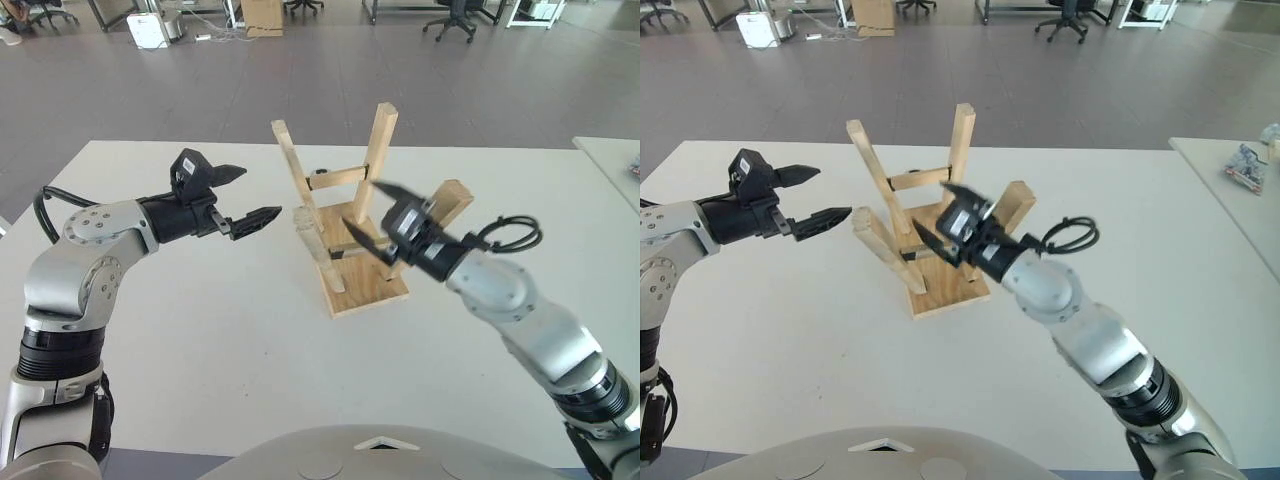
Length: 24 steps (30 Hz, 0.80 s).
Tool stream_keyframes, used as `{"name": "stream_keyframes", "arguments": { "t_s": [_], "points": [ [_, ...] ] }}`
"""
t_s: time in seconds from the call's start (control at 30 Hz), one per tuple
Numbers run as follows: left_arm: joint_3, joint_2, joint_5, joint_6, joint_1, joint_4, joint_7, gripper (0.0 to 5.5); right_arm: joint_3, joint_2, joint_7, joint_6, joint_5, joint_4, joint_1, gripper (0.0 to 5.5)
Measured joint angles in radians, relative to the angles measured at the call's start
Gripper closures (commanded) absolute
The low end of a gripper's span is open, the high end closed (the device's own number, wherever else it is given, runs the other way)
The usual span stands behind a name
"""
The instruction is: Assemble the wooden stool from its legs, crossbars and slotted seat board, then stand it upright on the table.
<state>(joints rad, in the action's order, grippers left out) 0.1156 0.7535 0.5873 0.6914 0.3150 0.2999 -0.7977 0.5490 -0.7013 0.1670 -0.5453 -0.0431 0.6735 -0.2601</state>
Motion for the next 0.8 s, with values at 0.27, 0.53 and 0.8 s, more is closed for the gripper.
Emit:
{"name": "stream_keyframes", "arguments": {
  "t_s": [0.27, 0.53, 0.8],
  "points": [
    [-0.007, 0.000, -0.004, 0.000, 0.002, 0.018, -0.001, 0.13, -0.006, 0.057, 0.044, 0.023, 0.145, -0.024, 0.026, 2.06],
    [0.100, -0.117, 0.084, -0.009, 0.156, 0.023, 0.144, 0.13, -0.367, 0.300, 0.070, -0.031, -0.085, 0.008, -0.188, 2.06],
    [0.086, -0.427, 0.982, -0.012, 0.273, 0.308, 0.676, 0.13, -0.824, 0.347, 0.045, -0.137, -0.402, -0.109, -0.289, 2.06]
  ]
}}
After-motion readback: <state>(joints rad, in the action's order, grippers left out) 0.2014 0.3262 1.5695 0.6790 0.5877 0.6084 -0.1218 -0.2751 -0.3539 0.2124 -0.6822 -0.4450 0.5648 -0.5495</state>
